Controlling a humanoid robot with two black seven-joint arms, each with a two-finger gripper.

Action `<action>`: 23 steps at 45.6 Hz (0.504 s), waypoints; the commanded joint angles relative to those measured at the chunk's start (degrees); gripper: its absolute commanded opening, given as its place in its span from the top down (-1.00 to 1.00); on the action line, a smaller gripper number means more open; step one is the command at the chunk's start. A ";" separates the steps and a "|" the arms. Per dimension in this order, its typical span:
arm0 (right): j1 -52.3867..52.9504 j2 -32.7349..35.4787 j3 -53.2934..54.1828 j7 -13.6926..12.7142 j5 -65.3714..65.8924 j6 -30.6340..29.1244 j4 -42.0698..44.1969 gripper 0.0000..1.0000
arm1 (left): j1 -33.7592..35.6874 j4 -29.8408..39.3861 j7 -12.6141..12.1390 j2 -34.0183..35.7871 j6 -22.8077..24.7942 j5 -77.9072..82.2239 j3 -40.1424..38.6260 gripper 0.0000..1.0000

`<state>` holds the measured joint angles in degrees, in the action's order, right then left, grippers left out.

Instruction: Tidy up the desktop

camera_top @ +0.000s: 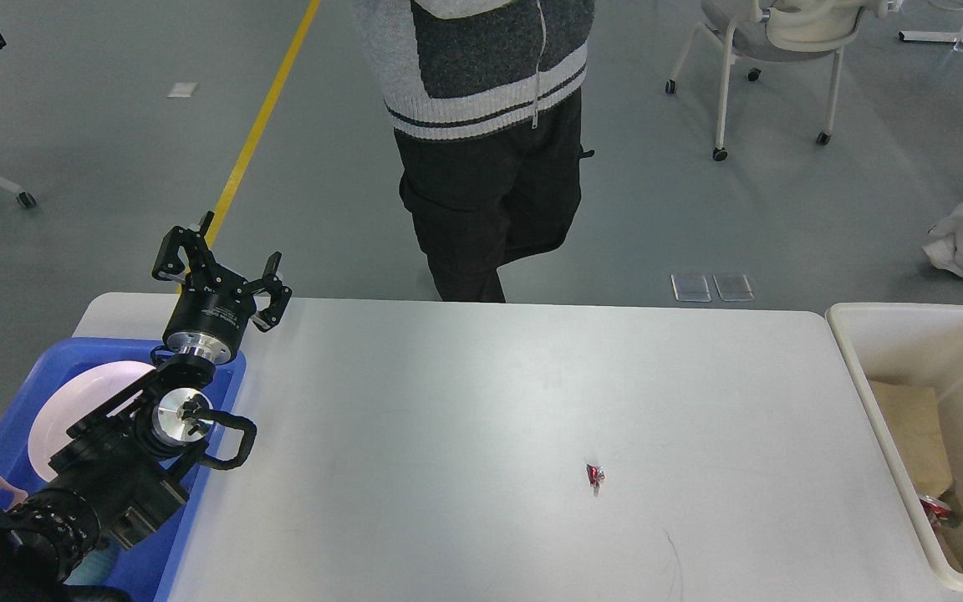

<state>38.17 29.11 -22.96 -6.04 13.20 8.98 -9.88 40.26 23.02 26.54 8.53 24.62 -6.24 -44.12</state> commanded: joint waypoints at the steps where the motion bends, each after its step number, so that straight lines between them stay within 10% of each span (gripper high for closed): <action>1: -0.21 -0.81 0.19 -0.03 -1.34 -0.10 0.56 -1.00 | 0.00 0.00 0.00 0.00 -0.01 0.00 0.00 -0.96; 23: 8.31 -3.45 17.40 0.24 -14.87 -0.54 -2.86 -1.00 | 0.00 0.00 0.00 0.00 -0.01 0.00 0.00 -0.96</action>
<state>42.67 26.59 -14.49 -5.94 2.11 8.56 -10.78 40.25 23.03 26.54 8.52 24.62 -6.24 -44.12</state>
